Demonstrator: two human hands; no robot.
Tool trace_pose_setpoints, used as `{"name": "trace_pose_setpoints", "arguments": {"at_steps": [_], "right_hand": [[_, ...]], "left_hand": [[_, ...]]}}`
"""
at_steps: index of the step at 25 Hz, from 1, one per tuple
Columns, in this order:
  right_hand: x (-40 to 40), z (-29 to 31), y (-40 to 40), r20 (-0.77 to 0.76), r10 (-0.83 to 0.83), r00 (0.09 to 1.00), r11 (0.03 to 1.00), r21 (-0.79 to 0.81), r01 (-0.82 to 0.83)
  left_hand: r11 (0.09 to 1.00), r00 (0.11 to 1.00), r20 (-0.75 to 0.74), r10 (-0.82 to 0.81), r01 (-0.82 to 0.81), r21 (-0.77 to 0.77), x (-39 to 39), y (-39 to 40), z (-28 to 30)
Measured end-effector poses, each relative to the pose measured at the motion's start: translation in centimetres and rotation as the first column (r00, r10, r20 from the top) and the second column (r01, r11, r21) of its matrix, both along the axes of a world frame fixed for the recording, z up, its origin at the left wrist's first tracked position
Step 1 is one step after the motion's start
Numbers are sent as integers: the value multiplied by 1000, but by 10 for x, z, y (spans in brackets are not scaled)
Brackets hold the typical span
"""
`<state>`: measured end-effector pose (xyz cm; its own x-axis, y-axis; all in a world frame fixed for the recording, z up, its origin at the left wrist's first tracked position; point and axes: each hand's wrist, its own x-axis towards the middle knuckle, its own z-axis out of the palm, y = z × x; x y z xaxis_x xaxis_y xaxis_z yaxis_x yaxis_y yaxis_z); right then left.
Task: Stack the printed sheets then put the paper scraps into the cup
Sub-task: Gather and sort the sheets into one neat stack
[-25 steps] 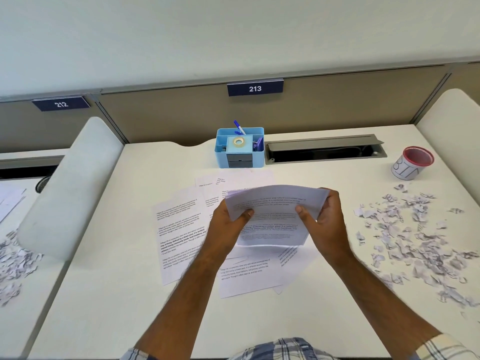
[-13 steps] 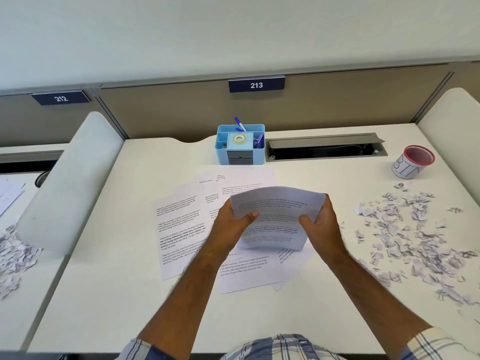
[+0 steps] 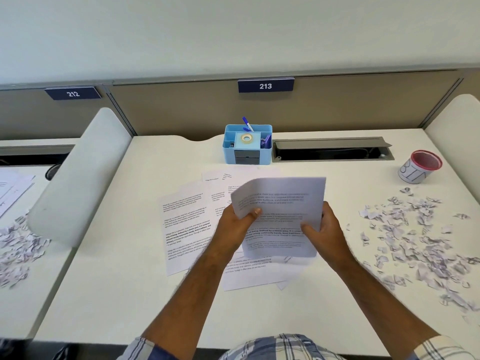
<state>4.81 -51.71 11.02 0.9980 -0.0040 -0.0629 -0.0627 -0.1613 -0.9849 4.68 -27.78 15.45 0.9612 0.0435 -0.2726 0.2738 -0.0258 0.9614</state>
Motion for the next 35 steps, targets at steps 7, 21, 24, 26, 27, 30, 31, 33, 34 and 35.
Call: {"name": "trace_pose_setpoints", "arguments": {"at_steps": [7,21,24,26,27,30,31,33,34,35], "right_hand": [[-16,-15,7,-111,177,978,984,40,-173],[-39,-73,18,-248,-101,964,994,19,109],[-44,-81,21,-264,-128,956,991,13,136],[-47,-84,26,-271,-146,952,989,-2,151],[-48,-85,28,-275,-152,949,988,-10,155],[-49,-86,32,-288,-163,944,986,-22,163],[-49,-87,33,-286,-167,943,986,-32,165],[-50,-89,34,-288,-172,942,985,-40,168],[-50,-90,34,-290,-172,941,985,-40,168],[-50,-91,34,-290,-173,941,985,-45,167]], "left_hand": [[998,997,-49,64,-65,-20,4,38,-7],[673,849,-203,487,-217,707,2,177,-128],[574,842,-220,493,-125,809,4,191,-139],[537,848,-215,485,-94,838,7,194,-146],[527,853,-213,477,-83,846,8,194,-149],[528,862,-224,455,-59,847,16,190,-151],[535,864,-228,448,-55,843,18,188,-150],[578,861,-239,449,-76,812,24,186,-151],[606,855,-240,460,-104,789,26,185,-150],[630,850,-246,466,-124,766,27,185,-149]]}}
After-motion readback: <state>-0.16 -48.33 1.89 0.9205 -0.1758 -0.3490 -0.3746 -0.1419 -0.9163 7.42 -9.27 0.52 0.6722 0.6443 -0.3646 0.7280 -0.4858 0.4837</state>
